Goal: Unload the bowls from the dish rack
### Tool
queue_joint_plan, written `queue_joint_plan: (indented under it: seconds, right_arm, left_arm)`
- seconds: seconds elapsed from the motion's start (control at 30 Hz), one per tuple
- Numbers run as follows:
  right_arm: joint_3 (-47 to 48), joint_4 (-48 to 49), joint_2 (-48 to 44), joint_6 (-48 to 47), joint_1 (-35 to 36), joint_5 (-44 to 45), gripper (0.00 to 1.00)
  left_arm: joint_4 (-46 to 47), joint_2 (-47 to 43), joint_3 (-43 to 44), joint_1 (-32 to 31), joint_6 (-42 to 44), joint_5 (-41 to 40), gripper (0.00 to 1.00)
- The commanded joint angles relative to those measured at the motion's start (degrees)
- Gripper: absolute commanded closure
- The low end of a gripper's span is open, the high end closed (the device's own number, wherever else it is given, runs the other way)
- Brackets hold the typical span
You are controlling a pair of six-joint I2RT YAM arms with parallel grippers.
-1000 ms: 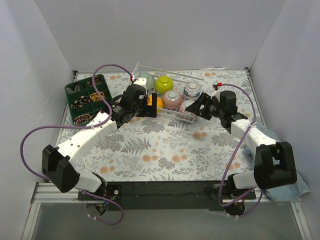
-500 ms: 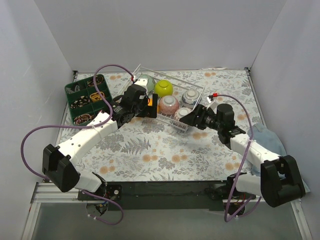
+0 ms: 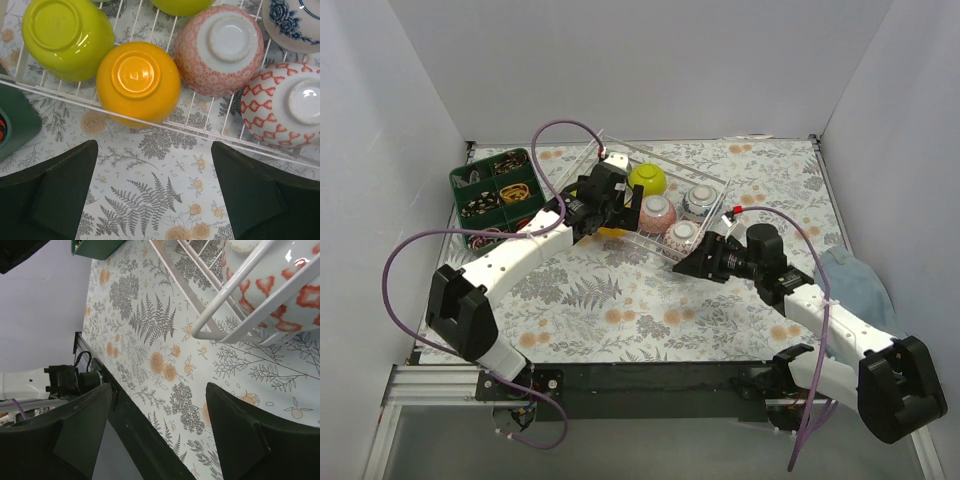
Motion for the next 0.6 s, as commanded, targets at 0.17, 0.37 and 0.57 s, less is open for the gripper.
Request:
queue_joint_plan:
  seconds: [0.17, 0.37, 0.57]
  right_arm:
    - [11.36, -22.99, -7.09, -15.04, 0.06, 13.29, 0.15]
    - [14.61, -30.12, -8.94, -20.23, 0.06, 18.92, 0.15]
    - [15.76, -33.38, -9.73, -23.04, -0.03, 21.3, 0.15]
  left_arm:
    - [-3.43, 9.8, 12.31, -0.1, 2.01, -7.44, 0.02]
    - [-5.99, 17.89, 18.91, -0.1, 6.58, -8.93, 0.02]
    - [-8.28, 23.61, 24.36, -0.1, 7.9, -9.03, 0.02]
